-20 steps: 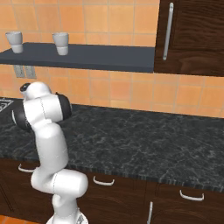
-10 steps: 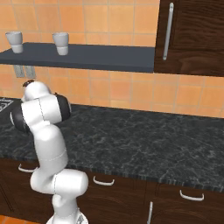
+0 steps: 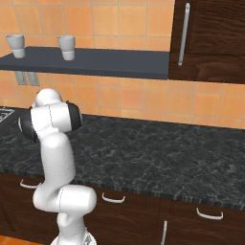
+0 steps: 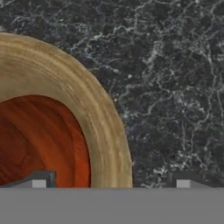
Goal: Pick up the bowls on the counter and stack them on top of one another in the open cabinet. Place the smaller bowl on top of the larger bowl.
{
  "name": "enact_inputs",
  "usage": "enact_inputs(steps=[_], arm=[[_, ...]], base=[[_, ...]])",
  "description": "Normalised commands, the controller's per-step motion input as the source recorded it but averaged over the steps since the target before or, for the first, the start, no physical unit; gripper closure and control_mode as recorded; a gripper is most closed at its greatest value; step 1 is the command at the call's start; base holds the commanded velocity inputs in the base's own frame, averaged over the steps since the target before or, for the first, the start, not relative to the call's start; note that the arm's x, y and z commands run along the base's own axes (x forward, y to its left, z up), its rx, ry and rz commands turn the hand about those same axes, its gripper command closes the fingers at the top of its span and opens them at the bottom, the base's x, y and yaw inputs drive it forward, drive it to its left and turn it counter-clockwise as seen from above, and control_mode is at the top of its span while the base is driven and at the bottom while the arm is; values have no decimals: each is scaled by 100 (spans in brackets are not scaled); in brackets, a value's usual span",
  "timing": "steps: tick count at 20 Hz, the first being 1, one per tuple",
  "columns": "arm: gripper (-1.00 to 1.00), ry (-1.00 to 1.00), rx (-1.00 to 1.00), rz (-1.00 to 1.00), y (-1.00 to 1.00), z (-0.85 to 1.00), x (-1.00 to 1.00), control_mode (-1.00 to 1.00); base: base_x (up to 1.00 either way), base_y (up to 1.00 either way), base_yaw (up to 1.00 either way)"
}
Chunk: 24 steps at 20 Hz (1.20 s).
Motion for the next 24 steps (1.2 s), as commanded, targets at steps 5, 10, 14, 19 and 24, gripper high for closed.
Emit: enact_inputs(steps=[5, 10, 14, 19, 24], arm=[[-100, 0, 0, 0, 18, -16, 9, -100], [-100, 1, 0, 0, -1, -39, 0, -100], [-100, 0, 6, 0, -1, -19, 1, -100], [100, 1, 0, 0, 4, -70, 2, -100], [100, 0, 0, 0, 0, -7, 0, -100]], base=[[0, 0, 0], [0, 0, 0], [0, 0, 0], [0, 0, 0], [0, 0, 0]])
